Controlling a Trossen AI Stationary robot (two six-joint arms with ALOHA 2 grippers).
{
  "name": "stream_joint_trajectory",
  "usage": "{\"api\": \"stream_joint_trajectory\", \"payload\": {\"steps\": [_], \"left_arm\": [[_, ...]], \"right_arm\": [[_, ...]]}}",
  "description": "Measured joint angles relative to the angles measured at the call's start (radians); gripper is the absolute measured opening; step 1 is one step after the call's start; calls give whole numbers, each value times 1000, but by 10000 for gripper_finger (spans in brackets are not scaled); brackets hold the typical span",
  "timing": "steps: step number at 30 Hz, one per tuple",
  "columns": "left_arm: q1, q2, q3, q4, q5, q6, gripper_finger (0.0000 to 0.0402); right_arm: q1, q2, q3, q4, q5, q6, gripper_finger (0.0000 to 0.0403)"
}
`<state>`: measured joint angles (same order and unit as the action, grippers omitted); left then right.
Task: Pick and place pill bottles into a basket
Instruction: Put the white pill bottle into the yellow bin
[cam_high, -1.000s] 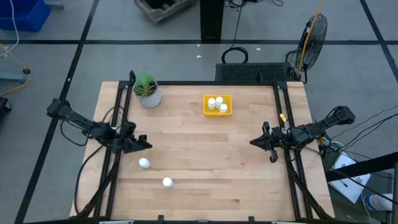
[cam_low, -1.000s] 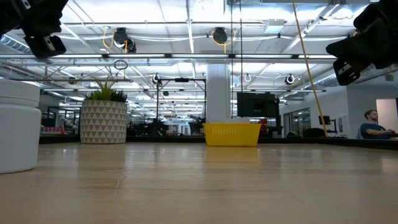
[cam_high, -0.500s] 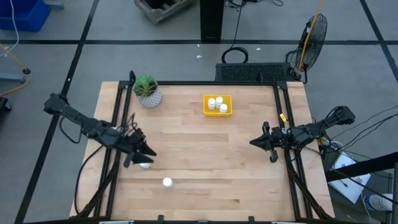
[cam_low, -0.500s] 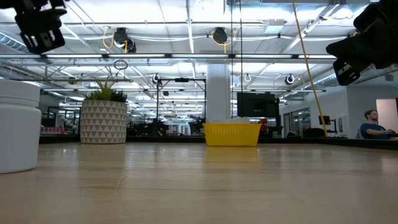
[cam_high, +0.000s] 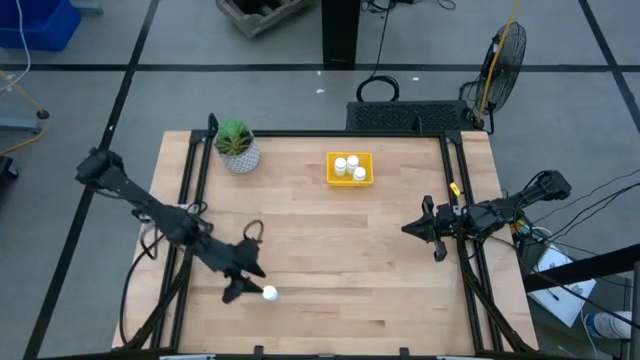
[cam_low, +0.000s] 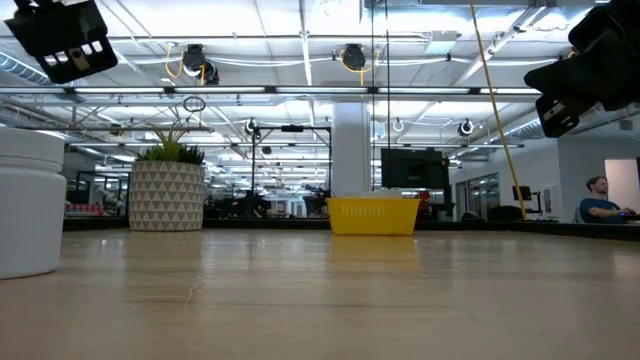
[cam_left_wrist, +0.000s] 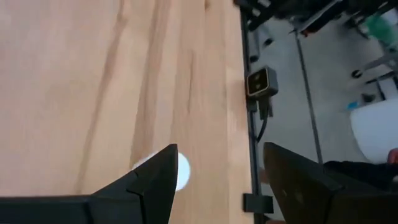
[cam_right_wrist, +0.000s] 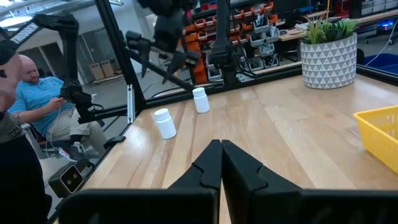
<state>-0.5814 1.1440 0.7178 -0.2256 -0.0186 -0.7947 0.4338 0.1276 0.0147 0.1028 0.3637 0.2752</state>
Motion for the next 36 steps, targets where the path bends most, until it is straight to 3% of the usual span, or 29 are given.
{"api": "stream_joint_trajectory", "payload": {"steps": [6,12,26,36], "left_arm": [[-26,157,88,-106,-14,-45,241],[-31,240,120,-148,-11,-37,241],[-37,247,129,-147,-37,0,245],[-48,258,128,-150,-64,3,304]], "right_arm": [[0,0,0,0,0,0,0],[0,0,-1,0,0,0,0],[0,0,-1,-3,0,0,0],[0,0,0,-3,0,0,0]]}}
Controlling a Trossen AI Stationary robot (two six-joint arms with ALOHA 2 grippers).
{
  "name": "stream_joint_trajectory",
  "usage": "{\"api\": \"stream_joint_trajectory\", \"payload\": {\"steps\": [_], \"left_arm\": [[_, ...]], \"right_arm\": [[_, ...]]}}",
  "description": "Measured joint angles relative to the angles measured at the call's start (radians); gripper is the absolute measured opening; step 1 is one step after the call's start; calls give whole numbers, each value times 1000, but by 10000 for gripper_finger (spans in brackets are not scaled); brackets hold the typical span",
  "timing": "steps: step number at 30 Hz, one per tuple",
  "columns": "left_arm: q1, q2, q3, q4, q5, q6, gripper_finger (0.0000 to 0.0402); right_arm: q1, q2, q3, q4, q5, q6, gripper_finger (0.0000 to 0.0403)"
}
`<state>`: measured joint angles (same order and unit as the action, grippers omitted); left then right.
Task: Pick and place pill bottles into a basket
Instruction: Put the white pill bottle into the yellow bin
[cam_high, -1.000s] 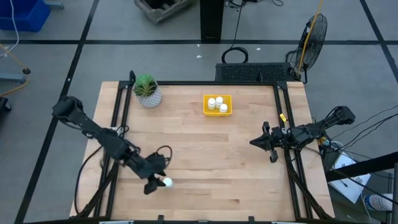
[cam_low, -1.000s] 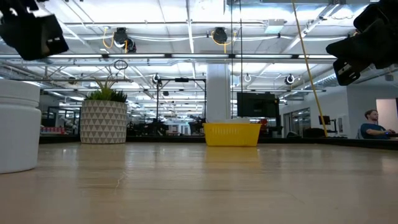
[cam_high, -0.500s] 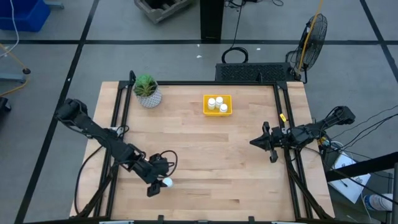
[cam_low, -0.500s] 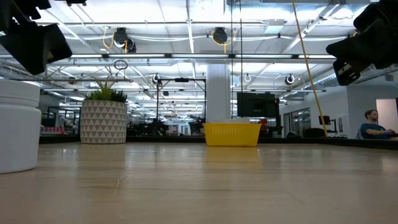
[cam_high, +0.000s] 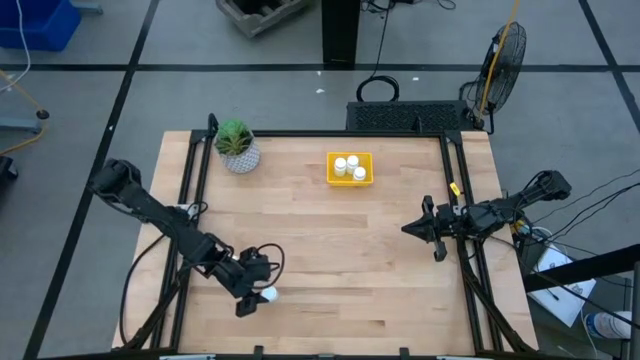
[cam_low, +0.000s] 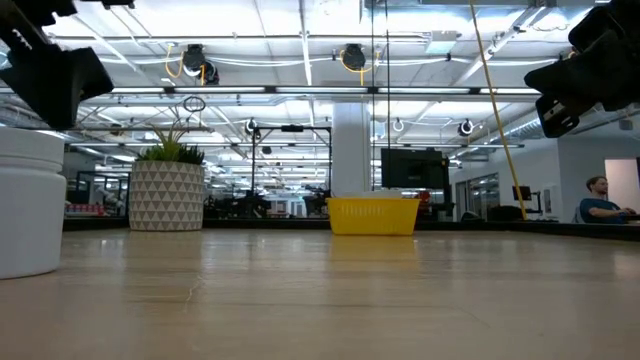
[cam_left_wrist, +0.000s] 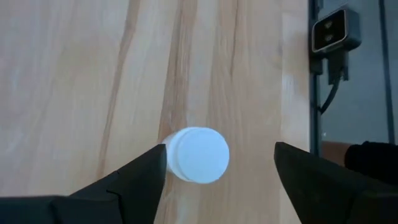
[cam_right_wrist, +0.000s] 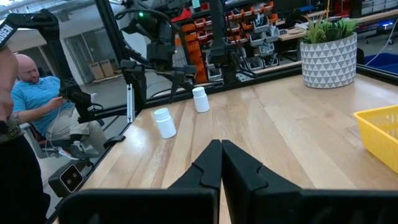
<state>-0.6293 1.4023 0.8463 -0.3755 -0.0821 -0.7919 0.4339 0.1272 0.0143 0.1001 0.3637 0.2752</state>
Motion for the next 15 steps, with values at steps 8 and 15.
{"api": "stream_joint_trajectory", "payload": {"steps": [8,15], "left_arm": [[-16,83,-1,12,-5,-15,317],[-3,116,-1,22,-7,-14,317]], "right_arm": [[0,0,0,0,0,0,0],[0,0,1,0,0,0,0]]}}
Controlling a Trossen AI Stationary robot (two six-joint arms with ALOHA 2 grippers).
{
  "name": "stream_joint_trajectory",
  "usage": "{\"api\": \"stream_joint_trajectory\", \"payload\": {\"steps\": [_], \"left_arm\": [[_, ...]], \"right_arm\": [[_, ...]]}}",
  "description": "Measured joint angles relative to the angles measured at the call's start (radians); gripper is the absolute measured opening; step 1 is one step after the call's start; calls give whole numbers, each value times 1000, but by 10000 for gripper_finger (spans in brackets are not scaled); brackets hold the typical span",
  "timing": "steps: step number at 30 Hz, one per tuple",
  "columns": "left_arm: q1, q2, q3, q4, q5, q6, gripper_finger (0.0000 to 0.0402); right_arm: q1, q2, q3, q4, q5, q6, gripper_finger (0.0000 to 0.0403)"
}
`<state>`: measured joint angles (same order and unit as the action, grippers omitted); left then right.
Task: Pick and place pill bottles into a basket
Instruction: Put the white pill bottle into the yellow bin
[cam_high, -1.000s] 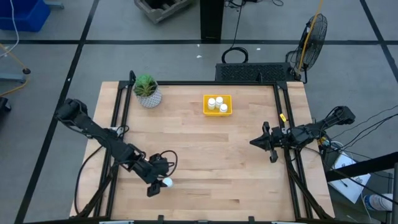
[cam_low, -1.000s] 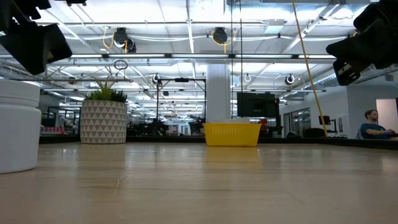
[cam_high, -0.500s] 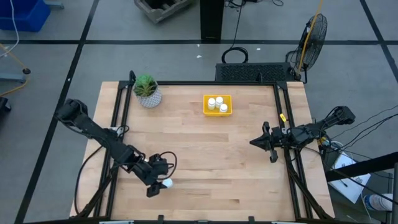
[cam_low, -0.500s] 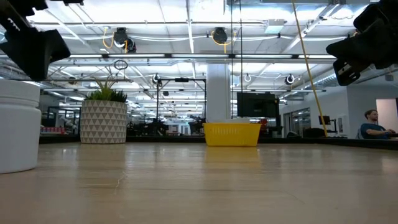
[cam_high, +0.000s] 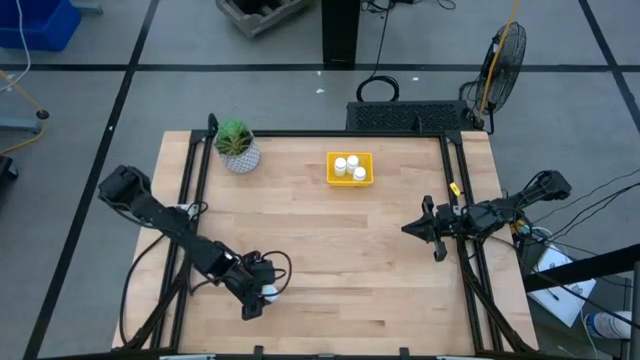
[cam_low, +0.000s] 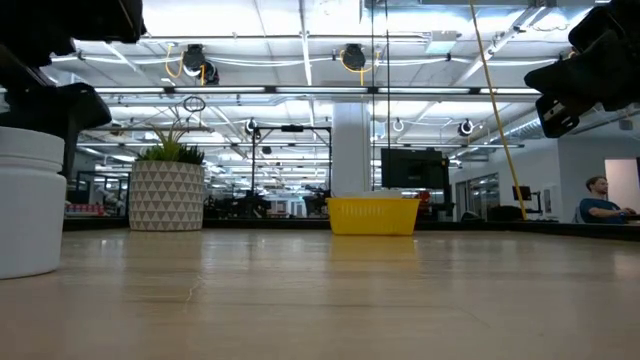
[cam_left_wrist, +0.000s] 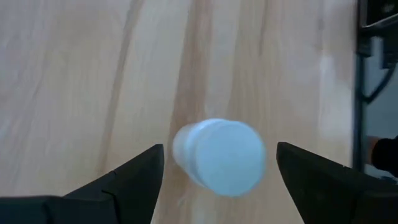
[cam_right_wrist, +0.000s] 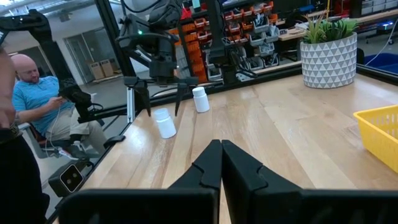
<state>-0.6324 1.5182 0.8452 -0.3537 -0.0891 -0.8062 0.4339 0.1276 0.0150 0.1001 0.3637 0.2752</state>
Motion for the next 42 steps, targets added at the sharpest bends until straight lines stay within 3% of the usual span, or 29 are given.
{"api": "stream_joint_trajectory", "payload": {"steps": [6,21,33,42], "left_arm": [[19,1,0,-10,1,0,302],[41,-1,1,-1,17,-4,167],[181,-91,0,10,52,82,174],[388,-145,66,19,119,198,171]], "right_arm": [[0,0,0,0,0,0,0],[0,0,0,0,0,0,0],[0,0,0,0,0,0,0],[0,0,0,0,0,0,0]]}}
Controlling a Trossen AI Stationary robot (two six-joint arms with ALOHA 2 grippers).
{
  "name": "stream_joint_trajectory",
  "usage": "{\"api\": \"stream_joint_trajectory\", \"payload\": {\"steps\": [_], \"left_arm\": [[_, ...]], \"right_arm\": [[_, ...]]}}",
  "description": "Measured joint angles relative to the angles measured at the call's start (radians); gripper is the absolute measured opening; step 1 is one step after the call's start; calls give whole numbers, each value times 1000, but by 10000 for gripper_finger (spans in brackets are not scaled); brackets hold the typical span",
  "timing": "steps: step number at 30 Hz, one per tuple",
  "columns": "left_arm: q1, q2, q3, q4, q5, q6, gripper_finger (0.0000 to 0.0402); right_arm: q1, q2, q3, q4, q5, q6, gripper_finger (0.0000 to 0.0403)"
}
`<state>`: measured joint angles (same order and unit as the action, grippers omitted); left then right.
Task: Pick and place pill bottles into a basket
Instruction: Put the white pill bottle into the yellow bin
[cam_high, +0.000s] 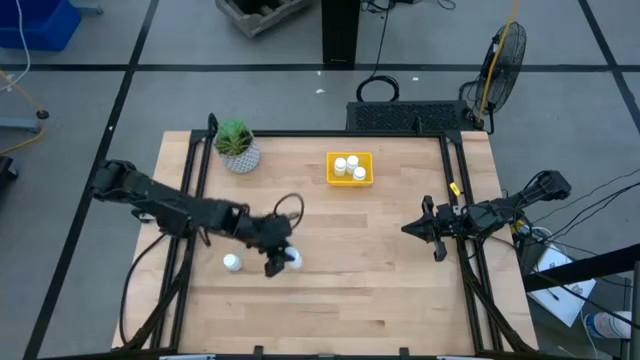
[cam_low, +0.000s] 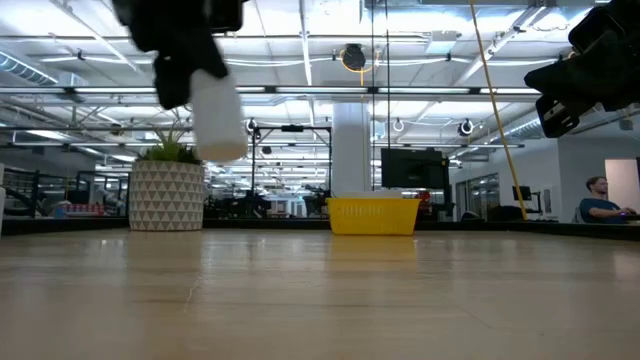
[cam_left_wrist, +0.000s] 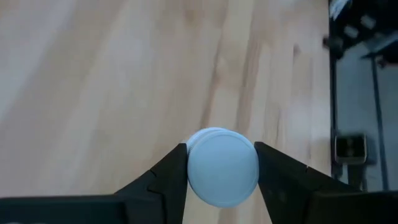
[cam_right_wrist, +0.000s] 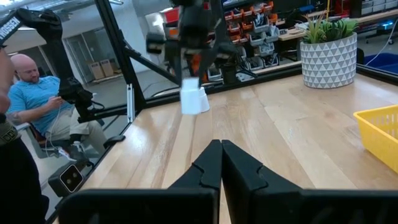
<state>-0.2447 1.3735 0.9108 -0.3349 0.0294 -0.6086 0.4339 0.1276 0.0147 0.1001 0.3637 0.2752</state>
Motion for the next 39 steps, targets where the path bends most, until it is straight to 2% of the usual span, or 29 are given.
{"api": "stream_joint_trajectory", "payload": {"steps": [3,11,14,19,29,39], "left_arm": [[76,0,64,-1,28,53,180],[288,3,244,-40,33,165,165],[366,39,315,-62,69,193,165],[455,148,441,-118,93,235,171],[533,422,686,-216,103,344,174],[618,610,804,-239,101,379,171]], "right_arm": [[0,0,0,0,0,0,0],[0,0,0,0,0,0,0],[0,0,0,0,0,0,0],[0,3,0,0,0,0,0],[0,11,0,-1,0,0,0],[0,11,0,0,0,0,0]]}}
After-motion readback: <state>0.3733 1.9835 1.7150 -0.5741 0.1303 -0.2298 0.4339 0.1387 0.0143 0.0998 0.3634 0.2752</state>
